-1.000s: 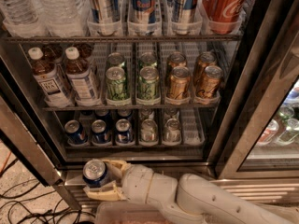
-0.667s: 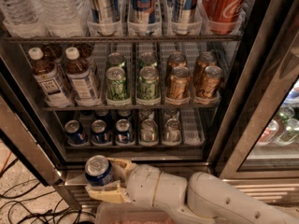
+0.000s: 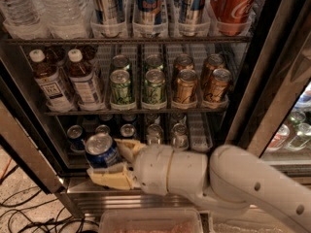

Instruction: Pick pepsi can from bottom shelf of fridge

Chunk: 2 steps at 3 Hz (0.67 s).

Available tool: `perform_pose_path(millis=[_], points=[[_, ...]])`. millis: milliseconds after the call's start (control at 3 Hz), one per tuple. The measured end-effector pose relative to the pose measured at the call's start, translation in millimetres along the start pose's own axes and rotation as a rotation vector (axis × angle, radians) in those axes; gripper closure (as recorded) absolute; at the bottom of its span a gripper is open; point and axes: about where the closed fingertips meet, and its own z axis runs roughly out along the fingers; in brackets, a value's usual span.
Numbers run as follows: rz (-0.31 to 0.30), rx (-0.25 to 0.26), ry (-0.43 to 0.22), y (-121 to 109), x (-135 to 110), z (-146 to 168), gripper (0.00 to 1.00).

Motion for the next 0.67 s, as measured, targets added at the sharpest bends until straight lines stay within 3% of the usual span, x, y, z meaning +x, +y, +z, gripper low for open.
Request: perform_pose_path(millis=[333, 667], points=[[-0.098, 0.025, 0.081, -21, -52, 4, 1.00], [-0.120, 0.035, 0.092, -23, -65, 7, 1.00]])
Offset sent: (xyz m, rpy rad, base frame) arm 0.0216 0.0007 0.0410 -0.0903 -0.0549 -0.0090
